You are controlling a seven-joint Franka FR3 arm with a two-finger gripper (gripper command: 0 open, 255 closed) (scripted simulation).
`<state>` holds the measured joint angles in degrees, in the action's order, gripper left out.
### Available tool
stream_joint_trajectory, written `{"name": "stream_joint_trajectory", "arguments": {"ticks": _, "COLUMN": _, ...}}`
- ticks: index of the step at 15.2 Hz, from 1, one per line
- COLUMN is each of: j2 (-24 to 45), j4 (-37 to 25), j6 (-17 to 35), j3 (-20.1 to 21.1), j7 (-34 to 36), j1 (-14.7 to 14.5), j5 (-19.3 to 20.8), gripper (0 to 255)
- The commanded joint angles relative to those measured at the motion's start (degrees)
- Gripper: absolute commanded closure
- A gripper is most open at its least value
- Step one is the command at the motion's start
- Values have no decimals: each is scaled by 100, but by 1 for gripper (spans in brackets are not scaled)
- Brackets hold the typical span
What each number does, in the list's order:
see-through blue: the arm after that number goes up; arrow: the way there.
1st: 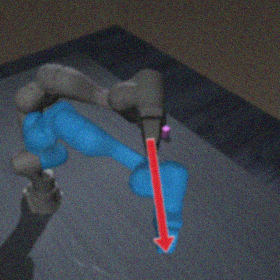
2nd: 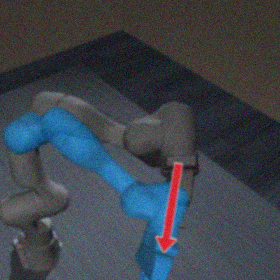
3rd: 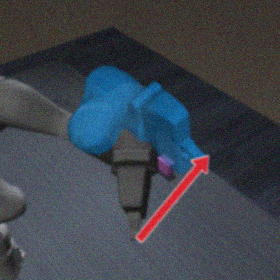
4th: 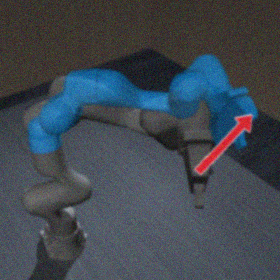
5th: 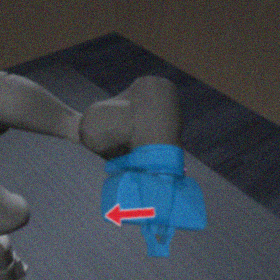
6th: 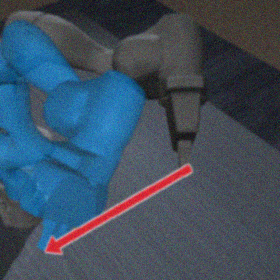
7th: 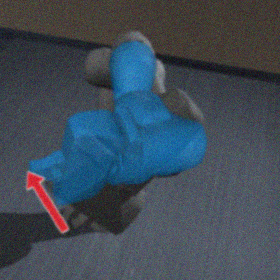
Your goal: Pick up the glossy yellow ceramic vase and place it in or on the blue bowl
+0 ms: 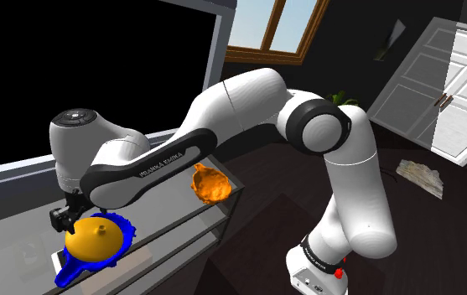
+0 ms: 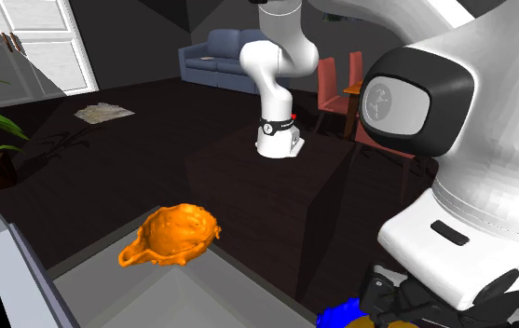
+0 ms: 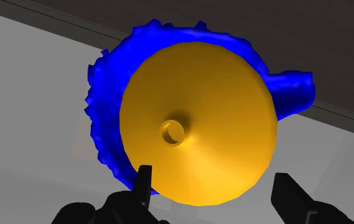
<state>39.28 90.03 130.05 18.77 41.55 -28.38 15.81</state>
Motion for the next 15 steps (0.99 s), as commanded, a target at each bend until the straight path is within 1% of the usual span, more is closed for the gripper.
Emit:
{"name": "stream_joint_trajectory", "arguments": {"ticks": 1, "j2": 0, "j4": 0, "j6": 0, "j3": 0, "j7": 0, "j1": 0, "j5": 0, "gripper": 0}}
{"name": "stream_joint_trajectory", "arguments": {"ticks": 3, "j2": 0, "j4": 0, "j6": 0, "j3": 0, "j7": 0, "j1": 0, "j5": 0, "gripper": 0}}
{"name": "stream_joint_trajectory", "arguments": {"ticks": 7, "j2": -441, "j4": -39, "j6": -469, "j3": 118, "j7": -87, "j1": 79, "j5": -155, "gripper": 0}}
{"name": "stream_joint_trajectory", "arguments": {"ticks": 15, "j2": -441, "j4": -39, "j6": -468, "j3": 117, "j7": -87, "j1": 78, "j5": -154, "gripper": 0}}
